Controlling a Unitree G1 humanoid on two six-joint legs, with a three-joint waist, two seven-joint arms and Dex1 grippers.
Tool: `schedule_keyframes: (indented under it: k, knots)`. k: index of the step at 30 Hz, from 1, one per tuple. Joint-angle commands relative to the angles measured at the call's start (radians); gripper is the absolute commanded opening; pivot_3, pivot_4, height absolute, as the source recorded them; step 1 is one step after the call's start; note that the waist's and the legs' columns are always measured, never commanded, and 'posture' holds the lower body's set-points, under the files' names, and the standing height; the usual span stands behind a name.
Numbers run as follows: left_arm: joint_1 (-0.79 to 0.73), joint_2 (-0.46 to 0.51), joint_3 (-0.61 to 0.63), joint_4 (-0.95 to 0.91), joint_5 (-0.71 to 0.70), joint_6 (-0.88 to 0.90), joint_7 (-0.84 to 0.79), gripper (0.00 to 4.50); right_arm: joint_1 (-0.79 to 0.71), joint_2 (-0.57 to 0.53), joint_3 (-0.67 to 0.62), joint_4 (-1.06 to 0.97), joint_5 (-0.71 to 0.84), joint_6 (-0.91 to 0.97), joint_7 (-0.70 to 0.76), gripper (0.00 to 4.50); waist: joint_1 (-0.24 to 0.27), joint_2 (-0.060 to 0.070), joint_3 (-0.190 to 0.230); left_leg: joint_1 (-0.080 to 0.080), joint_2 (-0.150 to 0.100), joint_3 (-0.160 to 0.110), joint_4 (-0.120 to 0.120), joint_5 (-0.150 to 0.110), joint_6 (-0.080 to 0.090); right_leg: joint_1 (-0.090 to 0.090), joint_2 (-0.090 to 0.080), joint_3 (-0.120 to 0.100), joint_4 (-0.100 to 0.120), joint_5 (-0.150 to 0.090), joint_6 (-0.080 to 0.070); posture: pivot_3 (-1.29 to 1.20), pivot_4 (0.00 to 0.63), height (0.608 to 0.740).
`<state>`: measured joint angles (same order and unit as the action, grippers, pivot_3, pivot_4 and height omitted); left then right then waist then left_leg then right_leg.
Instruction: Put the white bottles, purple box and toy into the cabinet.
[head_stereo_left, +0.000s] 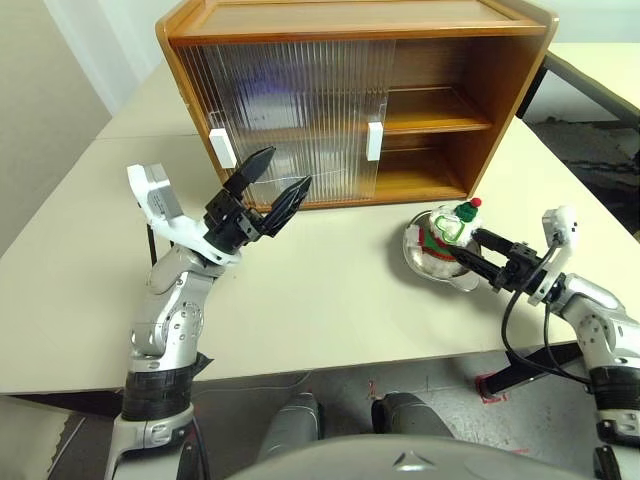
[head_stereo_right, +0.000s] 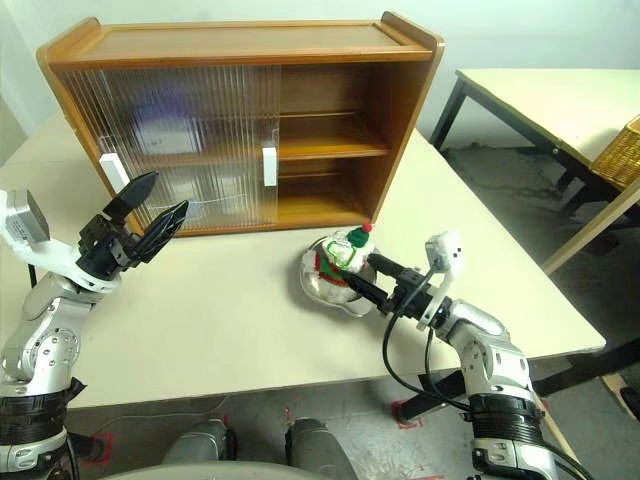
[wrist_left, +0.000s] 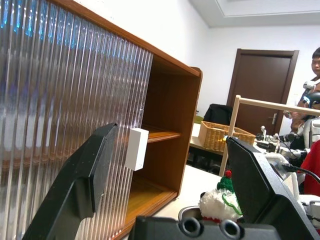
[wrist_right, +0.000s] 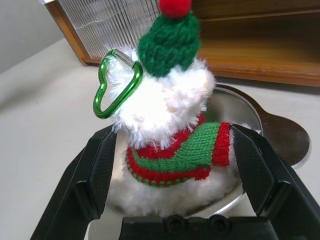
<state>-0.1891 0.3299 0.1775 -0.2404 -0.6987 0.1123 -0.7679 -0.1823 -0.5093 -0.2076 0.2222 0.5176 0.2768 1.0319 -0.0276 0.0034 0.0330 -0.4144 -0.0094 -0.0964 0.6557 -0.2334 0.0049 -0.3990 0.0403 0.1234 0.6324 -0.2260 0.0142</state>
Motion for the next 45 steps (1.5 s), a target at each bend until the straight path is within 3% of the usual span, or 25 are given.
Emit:
schedule_keyframes:
  k: [1, 7, 10, 17, 20, 31, 43, 45]
  knots:
    - [0.005, 0.01, 0.004, -0.022, 0.002, 0.008, 0.006, 4.5, -0.025, 0.016, 0.032, 0.033, -0.04, -0.037, -0.015, 4.46, 0.0, 0.0, 0.0, 0.0, 0.0, 0.0, 0.0, 0.0, 0.0, 0.0, 0.0, 0.0, 0.0, 0.0, 0.0, -0.01, 0.053, 0.74]
    - [0.007, 0.013, 0.002, -0.024, 0.002, 0.005, 0.01, 4.5, -0.047, 0.02, 0.032, 0.057, -0.044, -0.047, -0.017, 4.46, 0.003, 0.001, 0.0, 0.0, 0.0, 0.0, 0.0, 0.0, 0.0, 0.0, 0.0, 0.0, 0.0, 0.001, -0.001, -0.01, 0.052, 0.74]
    - [0.005, 0.014, 0.003, -0.02, 0.001, 0.003, 0.01, 4.5, -0.054, 0.021, 0.028, 0.062, -0.04, -0.044, -0.02, 3.56, 0.003, 0.001, 0.0, 0.0, 0.0, 0.0, 0.0, 0.0, 0.0, 0.0, 0.0, 0.0, 0.0, 0.001, -0.001, -0.01, 0.051, 0.74]
    - [-0.003, 0.012, -0.001, -0.009, 0.003, 0.002, 0.005, 4.5, -0.054, 0.018, 0.018, 0.052, -0.032, -0.043, -0.023, 0.96, 0.003, 0.001, 0.0, 0.0, 0.0, 0.0, 0.001, 0.0, 0.001, 0.0, 0.0, 0.0, 0.0, 0.001, -0.001, -0.03, 0.049, 0.74]
    - [-0.008, 0.011, -0.004, -0.003, 0.004, 0.002, 0.001, 4.5, -0.051, 0.012, 0.009, 0.037, -0.017, -0.036, -0.017, 0.12, 0.003, 0.001, 0.0, 0.0, 0.0, 0.0, 0.001, 0.0, 0.001, 0.0, 0.0, 0.0, 0.0, 0.001, -0.001, -0.03, 0.048, 0.74]
    - [-0.011, -0.006, -0.025, 0.014, 0.008, 0.0, -0.018, 4.5, -0.073, -0.024, -0.058, -0.129, 0.149, 0.104, -0.01, 0.01, -0.001, 0.001, 0.0, 0.0, 0.0, 0.0, 0.001, 0.001, 0.001, 0.001, 0.0, 0.0, 0.0, 0.001, -0.001, -0.07, 0.043, 0.74]
    - [-0.021, -0.014, -0.042, 0.029, 0.021, -0.008, -0.029, 4.5, -0.371, 0.005, -0.008, -0.011, 0.073, 0.064, -0.075, 0.0, -0.01, 0.001, 0.0, 0.001, 0.0, 0.0, 0.002, 0.006, 0.011, 0.001, 0.0, -0.001, 0.001, 0.004, -0.002, -0.06, 0.036, 0.74]
    - [-0.018, -0.013, -0.038, 0.025, 0.02, -0.009, -0.027, 4.5, -0.41, 0.015, 0.002, 0.037, 0.051, 0.041, -0.076, 0.0, -0.01, 0.001, 0.0, 0.0, 0.0, 0.001, 0.002, 0.007, 0.011, 0.0, 0.0, -0.001, 0.001, 0.007, -0.009, -0.06, 0.036, 0.74]
